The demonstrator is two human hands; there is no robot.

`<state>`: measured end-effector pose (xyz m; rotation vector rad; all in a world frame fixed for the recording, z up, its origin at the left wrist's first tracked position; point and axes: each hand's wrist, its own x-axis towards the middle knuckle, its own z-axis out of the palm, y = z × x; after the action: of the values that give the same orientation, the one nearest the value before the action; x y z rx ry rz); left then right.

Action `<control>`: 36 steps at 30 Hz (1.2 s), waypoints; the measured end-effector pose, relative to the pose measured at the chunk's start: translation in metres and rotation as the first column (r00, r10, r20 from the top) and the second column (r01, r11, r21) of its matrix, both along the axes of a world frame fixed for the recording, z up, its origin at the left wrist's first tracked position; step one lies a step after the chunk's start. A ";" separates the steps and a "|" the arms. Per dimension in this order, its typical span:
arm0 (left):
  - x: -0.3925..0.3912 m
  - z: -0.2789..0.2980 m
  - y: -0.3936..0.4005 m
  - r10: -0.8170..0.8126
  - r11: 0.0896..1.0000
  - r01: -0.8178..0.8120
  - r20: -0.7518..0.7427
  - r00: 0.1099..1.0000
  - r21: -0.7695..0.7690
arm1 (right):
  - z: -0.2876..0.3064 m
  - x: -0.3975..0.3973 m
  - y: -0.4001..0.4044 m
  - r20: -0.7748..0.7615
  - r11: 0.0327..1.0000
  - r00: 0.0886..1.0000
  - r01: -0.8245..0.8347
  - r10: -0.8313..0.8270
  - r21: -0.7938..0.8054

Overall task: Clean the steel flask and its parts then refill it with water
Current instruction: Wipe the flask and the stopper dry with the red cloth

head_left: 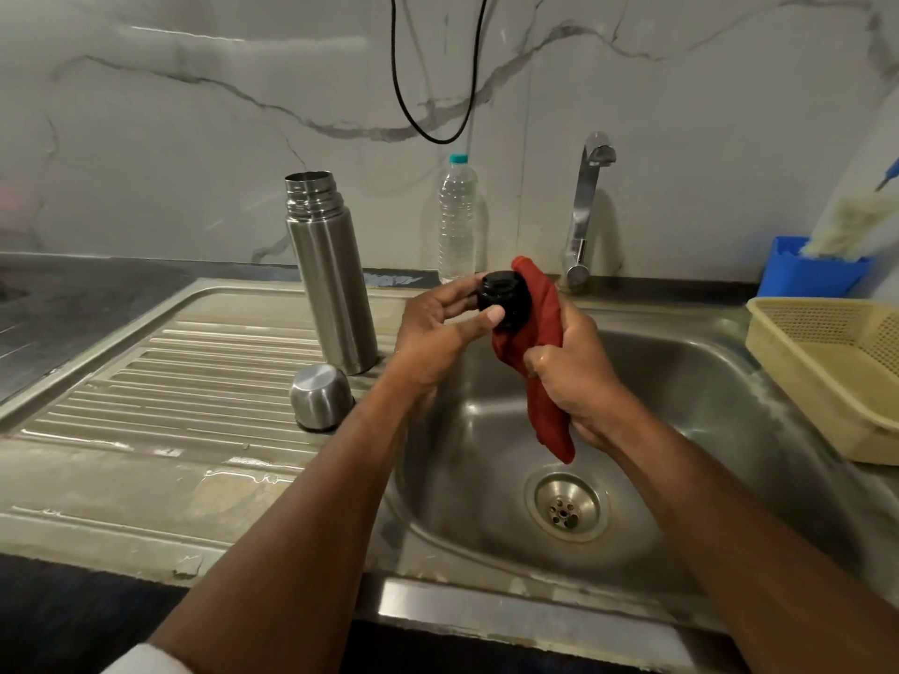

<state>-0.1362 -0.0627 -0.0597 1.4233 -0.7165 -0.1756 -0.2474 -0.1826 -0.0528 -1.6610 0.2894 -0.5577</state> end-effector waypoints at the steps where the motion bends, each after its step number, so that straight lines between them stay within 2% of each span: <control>1: -0.003 0.000 -0.001 -0.032 0.999 0.031 0.047 0.998 0.021 | 0.002 -0.001 0.000 0.021 0.999 1.000 -0.004 0.003 0.052; 4: -0.010 0.002 -0.007 -0.033 0.999 0.025 0.160 0.987 0.048 | 0.007 -0.003 -0.002 0.035 0.984 0.999 0.000 -0.006 0.179; 9: -0.010 -0.003 -0.009 0.224 0.970 -0.241 0.248 0.942 0.037 | 0.007 -0.002 0.005 0.042 0.958 0.997 -0.070 0.061 0.279; 11: -0.009 -0.004 -0.007 0.270 0.959 -0.282 0.239 0.932 0.017 | 0.008 -0.001 0.009 0.047 0.941 0.996 -0.085 0.073 0.327; 14: -0.006 -0.005 -0.006 0.253 0.967 -0.249 0.151 0.956 -0.044 | 0.012 0.000 0.010 0.095 0.879 0.994 -0.099 0.061 0.467; 17: -0.013 -0.002 -0.003 0.129 0.988 -0.125 0.042 0.991 -0.092 | 0.017 -0.001 0.012 0.148 0.813 0.987 -0.139 0.066 0.566; 20: -0.021 0.003 -0.002 0.103 0.994 -0.105 0.165 0.981 0.002 | 0.019 -0.005 0.013 0.206 0.747 0.974 -0.204 0.091 0.632; 22: -0.025 0.005 -0.002 0.130 0.988 -0.143 0.199 0.971 0.053 | 0.019 -0.006 0.014 0.214 0.732 0.973 -0.206 0.084 0.649; 24: -0.027 0.007 0.000 0.252 0.955 -0.282 0.255 0.934 0.089 | 0.021 -0.007 0.015 0.200 0.740 0.978 -0.174 0.055 0.650; 28: -0.032 0.005 0.005 0.419 0.901 -0.433 0.248 0.874 0.005 | 0.027 -0.009 0.013 0.134 0.776 0.991 -0.101 0.022 0.623; 30: -0.036 0.006 0.009 0.460 0.882 -0.472 0.226 0.859 -0.001 | 0.026 -0.013 0.011 0.097 0.807 0.993 -0.108 0.062 0.581; 33: -0.042 0.009 0.024 0.481 0.874 -0.485 0.139 0.866 -0.003 | 0.023 -0.020 0.009 0.036 0.832 0.976 -0.201 0.214 0.517; 36: -0.053 0.008 0.052 0.428 0.902 -0.431 0.158 0.890 -0.016 | 0.016 -0.018 0.008 0.022 0.802 0.971 -0.210 0.238 0.559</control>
<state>-0.1896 -0.0110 -0.0519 1.5914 -0.5104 0.2818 -0.2655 -0.1750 -0.0371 -1.1127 0.2560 -0.2160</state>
